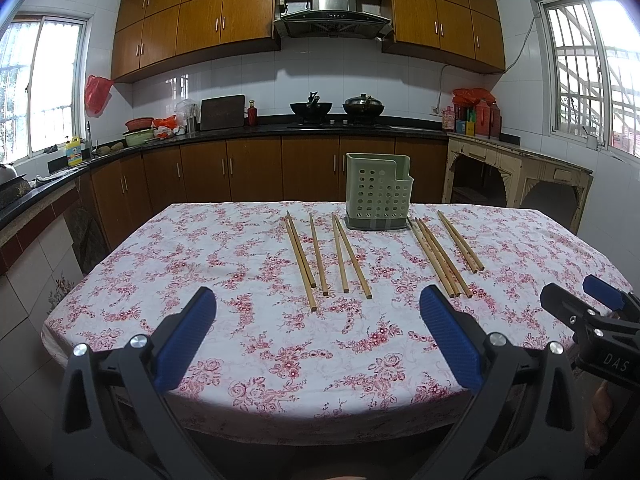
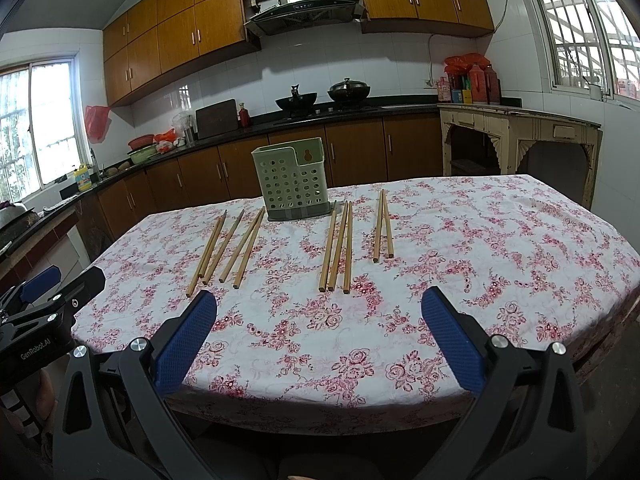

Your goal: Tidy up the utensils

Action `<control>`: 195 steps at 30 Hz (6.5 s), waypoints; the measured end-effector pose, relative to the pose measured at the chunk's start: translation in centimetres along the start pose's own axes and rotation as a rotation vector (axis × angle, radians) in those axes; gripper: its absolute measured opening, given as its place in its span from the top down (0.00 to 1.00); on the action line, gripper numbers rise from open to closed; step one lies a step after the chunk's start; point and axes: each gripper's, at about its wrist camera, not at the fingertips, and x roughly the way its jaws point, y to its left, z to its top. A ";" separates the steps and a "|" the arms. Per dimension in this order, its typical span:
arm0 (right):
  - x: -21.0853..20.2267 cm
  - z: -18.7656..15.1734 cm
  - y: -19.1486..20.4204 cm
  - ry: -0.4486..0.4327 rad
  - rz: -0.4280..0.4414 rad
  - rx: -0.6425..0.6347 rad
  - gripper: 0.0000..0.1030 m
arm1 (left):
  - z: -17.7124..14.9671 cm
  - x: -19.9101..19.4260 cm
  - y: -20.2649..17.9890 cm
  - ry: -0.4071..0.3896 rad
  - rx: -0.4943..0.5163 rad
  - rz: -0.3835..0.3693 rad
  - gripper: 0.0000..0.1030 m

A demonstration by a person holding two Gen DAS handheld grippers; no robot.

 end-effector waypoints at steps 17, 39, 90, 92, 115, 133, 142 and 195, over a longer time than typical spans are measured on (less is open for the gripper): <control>0.2 0.0 -0.1 0.002 0.000 0.001 0.02 | 0.0 0.1 -0.1 0.002 0.001 0.000 0.04; 8.7 2.7 -5.1 0.206 -0.089 0.136 0.02 | 1.1 10.7 3.4 0.282 -0.074 0.072 0.04; 25.0 5.4 -11.5 0.384 -0.279 0.148 0.92 | 3.3 29.2 7.3 0.516 -0.025 0.065 0.88; 25.0 5.3 -11.4 0.382 -0.283 0.142 0.92 | 3.1 29.0 7.7 0.505 -0.034 0.041 0.75; 25.1 5.3 -11.6 0.379 -0.275 0.152 0.92 | 2.8 27.3 6.8 0.480 0.035 0.041 0.90; 16.9 10.0 -10.1 0.100 -0.234 0.041 0.92 | 6.5 21.7 7.4 0.358 0.105 0.026 0.93; 14.1 13.6 -9.6 -0.047 -0.211 0.026 0.92 | 12.7 17.9 8.0 0.164 0.078 0.009 0.93; 18.6 28.1 -1.9 -0.173 0.075 0.043 0.93 | 32.3 22.1 -5.5 -0.094 -0.017 -0.185 0.93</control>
